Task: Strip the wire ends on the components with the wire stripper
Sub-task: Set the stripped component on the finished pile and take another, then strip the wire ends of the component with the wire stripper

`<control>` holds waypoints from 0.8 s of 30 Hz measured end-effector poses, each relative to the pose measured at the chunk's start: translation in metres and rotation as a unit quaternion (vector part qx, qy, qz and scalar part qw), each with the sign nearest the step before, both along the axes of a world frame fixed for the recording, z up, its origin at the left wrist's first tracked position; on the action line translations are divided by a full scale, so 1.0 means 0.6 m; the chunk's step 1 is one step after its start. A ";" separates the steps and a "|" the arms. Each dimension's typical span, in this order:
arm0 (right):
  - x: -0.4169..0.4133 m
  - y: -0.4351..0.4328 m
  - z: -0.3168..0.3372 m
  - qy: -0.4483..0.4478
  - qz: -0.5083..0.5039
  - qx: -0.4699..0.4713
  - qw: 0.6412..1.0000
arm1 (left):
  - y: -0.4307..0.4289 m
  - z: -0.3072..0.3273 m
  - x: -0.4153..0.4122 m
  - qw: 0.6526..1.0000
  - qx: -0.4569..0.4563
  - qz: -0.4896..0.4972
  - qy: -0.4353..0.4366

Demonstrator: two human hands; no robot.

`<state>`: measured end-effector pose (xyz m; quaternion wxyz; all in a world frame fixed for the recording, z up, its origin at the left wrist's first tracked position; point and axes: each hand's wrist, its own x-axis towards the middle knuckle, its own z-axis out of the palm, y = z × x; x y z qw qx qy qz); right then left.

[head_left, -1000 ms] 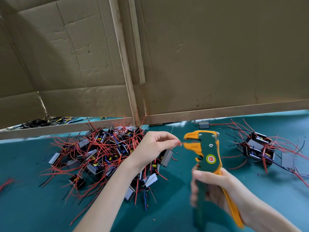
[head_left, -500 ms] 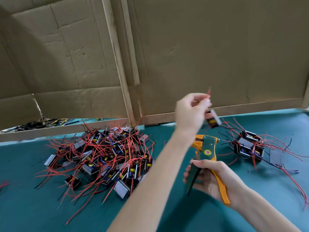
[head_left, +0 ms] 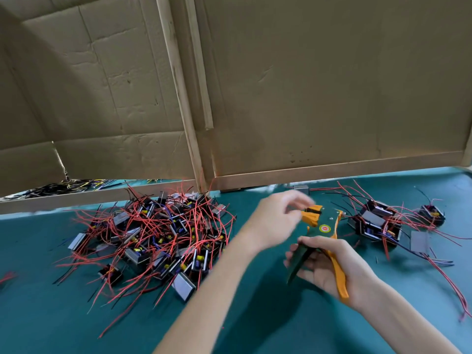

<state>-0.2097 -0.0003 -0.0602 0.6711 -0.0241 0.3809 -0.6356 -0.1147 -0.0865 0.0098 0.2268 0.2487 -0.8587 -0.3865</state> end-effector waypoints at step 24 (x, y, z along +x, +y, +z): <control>-0.023 0.001 -0.004 0.132 0.019 -0.077 0.988 | -0.035 -0.114 0.159 0.954 -0.223 0.112 -0.167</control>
